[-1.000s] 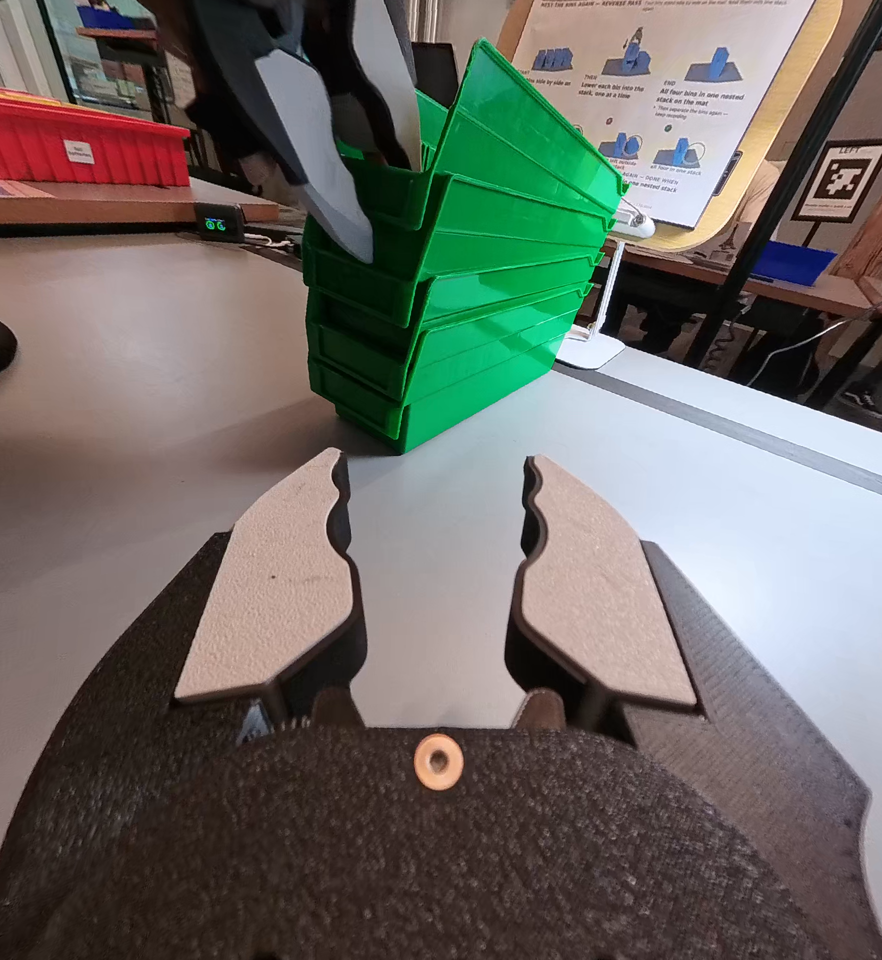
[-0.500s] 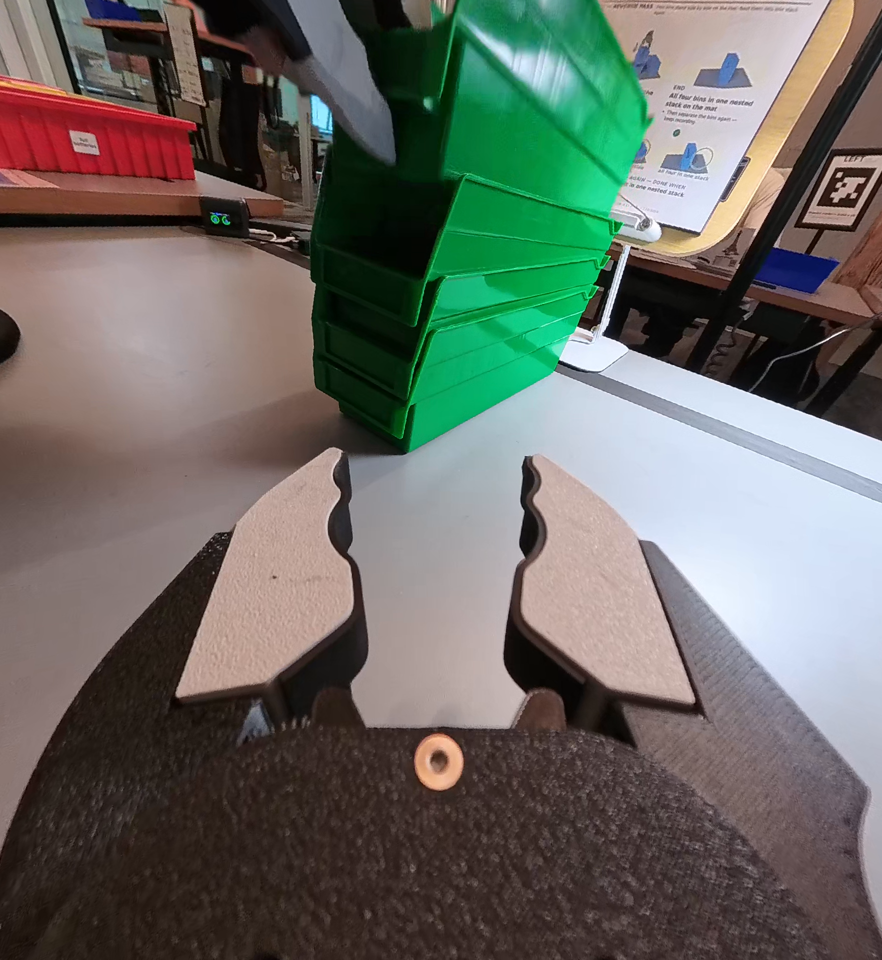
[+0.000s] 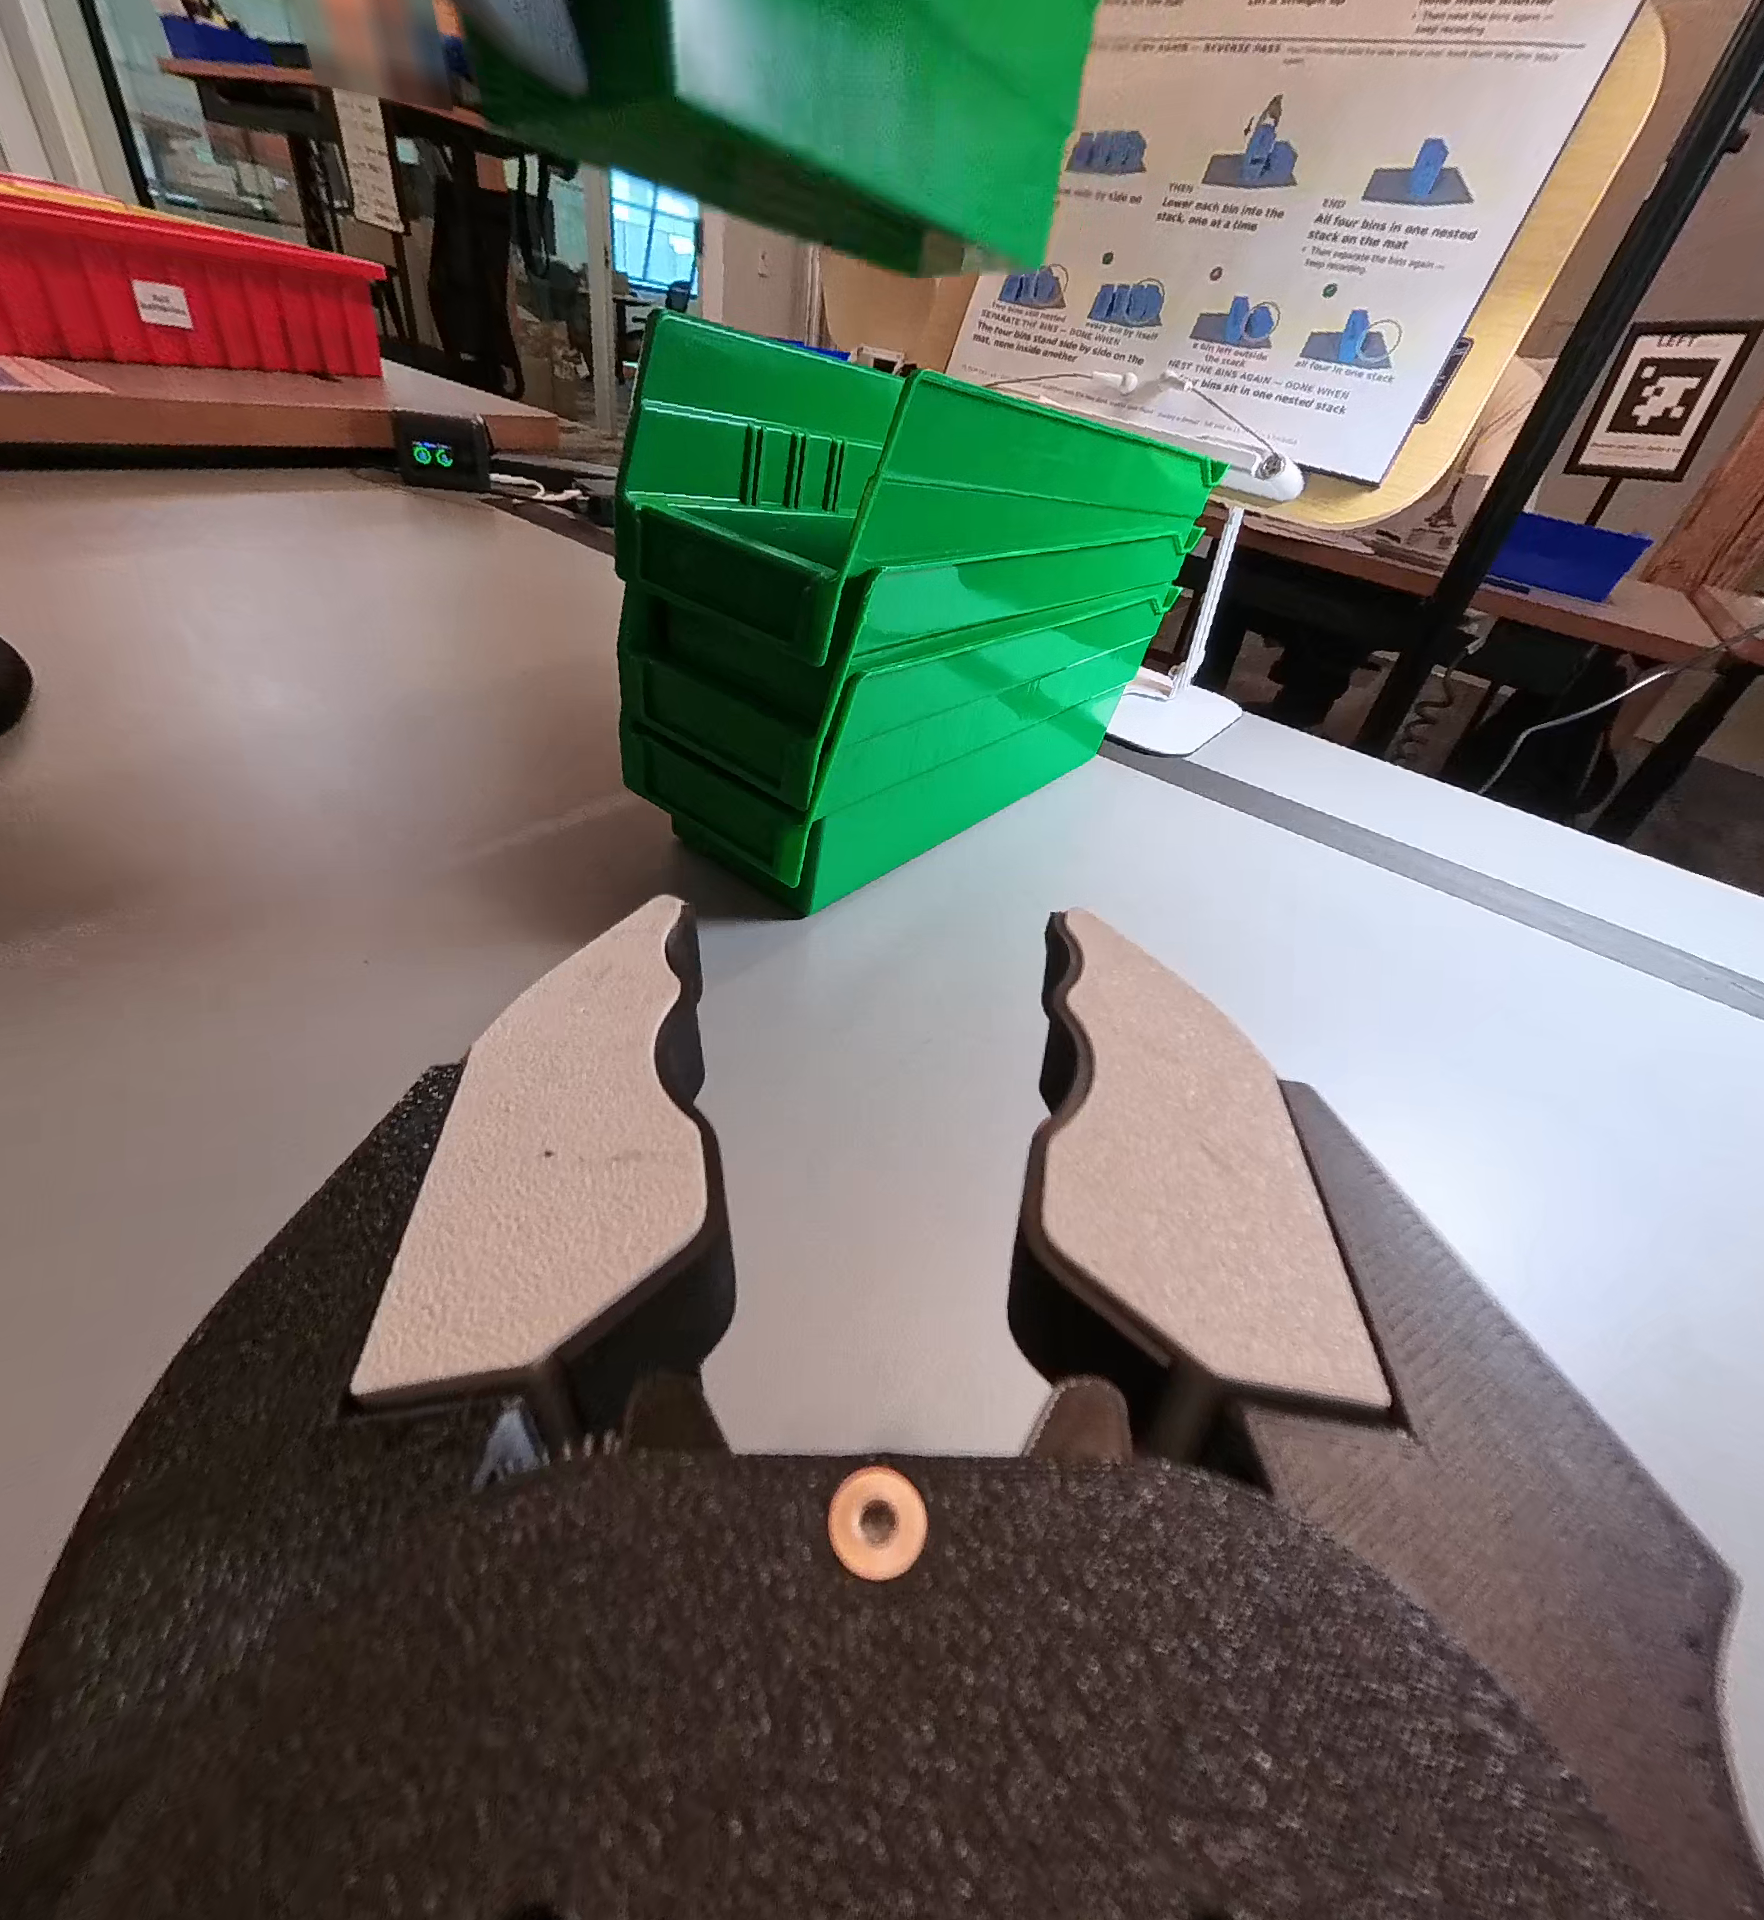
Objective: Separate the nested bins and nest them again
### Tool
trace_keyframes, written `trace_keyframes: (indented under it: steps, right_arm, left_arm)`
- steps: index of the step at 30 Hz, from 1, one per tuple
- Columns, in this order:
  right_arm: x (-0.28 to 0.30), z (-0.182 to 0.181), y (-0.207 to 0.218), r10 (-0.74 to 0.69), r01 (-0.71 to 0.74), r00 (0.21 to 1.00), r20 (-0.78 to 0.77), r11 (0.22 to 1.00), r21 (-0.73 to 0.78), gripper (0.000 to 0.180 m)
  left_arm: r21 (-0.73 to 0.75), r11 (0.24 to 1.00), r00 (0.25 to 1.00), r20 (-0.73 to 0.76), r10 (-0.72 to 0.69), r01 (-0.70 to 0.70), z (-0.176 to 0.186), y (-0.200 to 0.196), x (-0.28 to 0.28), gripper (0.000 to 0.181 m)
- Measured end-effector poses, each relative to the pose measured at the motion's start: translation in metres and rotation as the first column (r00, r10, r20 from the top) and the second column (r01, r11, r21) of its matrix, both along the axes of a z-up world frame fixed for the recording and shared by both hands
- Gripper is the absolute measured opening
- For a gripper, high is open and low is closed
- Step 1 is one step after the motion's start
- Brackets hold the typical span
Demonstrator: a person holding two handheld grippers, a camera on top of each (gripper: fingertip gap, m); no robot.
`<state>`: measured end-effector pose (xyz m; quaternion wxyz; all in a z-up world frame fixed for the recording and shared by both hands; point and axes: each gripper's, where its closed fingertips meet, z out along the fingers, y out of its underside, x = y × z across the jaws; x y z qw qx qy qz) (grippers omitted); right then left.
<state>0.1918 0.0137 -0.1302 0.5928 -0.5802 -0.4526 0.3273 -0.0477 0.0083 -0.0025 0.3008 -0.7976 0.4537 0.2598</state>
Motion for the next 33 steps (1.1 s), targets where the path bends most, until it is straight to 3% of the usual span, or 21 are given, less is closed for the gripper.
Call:
trace_keyframes:
  steps: [8, 14, 20, 33]
  right_arm:
    - [-0.001, -0.001, 0.000, -0.008, 0.008, 1.000, 0.012, 1.000, 0.010, 0.063]
    - [-0.001, -0.003, 0.001, -0.012, 0.011, 1.000, 0.020, 1.000, 0.009, 0.062]
    - [-0.001, -0.003, 0.001, -0.016, 0.016, 1.000, 0.018, 1.000, 0.012, 0.062]
    - [-0.002, -0.003, 0.000, -0.017, 0.017, 1.000, 0.022, 1.000, 0.017, 0.061]
  left_arm:
    - [-0.109, 0.989, 0.995, 0.015, 0.098, -0.096, -0.110, -0.028, -0.062, 0.030]
    - [-0.118, 0.990, 0.997, -0.010, 0.073, -0.073, -0.166, -0.036, -0.074, 0.030]
    - [-0.117, 0.992, 0.998, -0.053, 0.036, -0.042, -0.195, -0.040, -0.081, 0.030]
    - [-0.124, 0.990, 0.991, -0.128, 0.048, -0.064, -0.221, -0.051, -0.102, 0.029]
